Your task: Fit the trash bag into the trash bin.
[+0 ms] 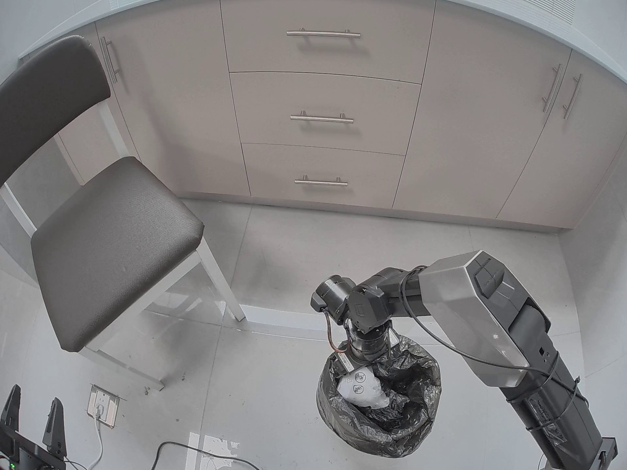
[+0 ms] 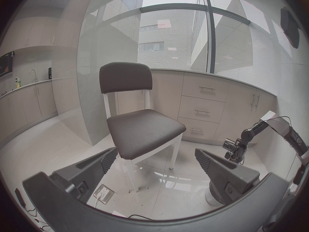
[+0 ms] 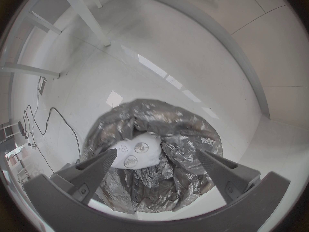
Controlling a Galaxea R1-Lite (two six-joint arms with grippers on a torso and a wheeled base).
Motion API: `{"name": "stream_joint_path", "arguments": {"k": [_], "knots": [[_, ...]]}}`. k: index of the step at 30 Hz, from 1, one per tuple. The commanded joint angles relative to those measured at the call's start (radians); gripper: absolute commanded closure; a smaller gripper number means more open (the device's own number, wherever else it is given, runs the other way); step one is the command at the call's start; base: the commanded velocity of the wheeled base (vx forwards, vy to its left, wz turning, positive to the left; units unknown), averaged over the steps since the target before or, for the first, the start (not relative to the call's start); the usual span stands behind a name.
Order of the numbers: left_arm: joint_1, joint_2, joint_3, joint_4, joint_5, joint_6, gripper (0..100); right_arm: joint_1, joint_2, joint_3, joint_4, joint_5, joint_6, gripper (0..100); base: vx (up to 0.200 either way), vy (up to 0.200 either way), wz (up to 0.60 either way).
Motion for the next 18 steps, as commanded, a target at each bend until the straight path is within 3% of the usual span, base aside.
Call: {"name": "stream_joint_path", "arguments": {"k": [1,4,5,18], "knots": [[0.000,-0.013,0.007,-0.001,0.000,-0.001,0,-0.012,0.006,0.000,0.025,0.003,0.002,0,0.000,0.000,0.00],[0.000,-0.013,0.007,-0.001,0.000,-0.001,0,-0.016,0.015,0.000,0.072,0.014,0.042,0,0.000,0.000,0.00],[0.000,-0.013,0.007,-0.001,0.000,0.000,0,-0.016,0.017,0.000,0.074,0.014,0.050,100,0.000,0.000,0.00],[0.000,-0.013,0.007,-0.001,0.000,-0.001,0,-0.015,0.121,0.000,0.060,0.017,0.054,100,0.000,0.000,0.00]]}}
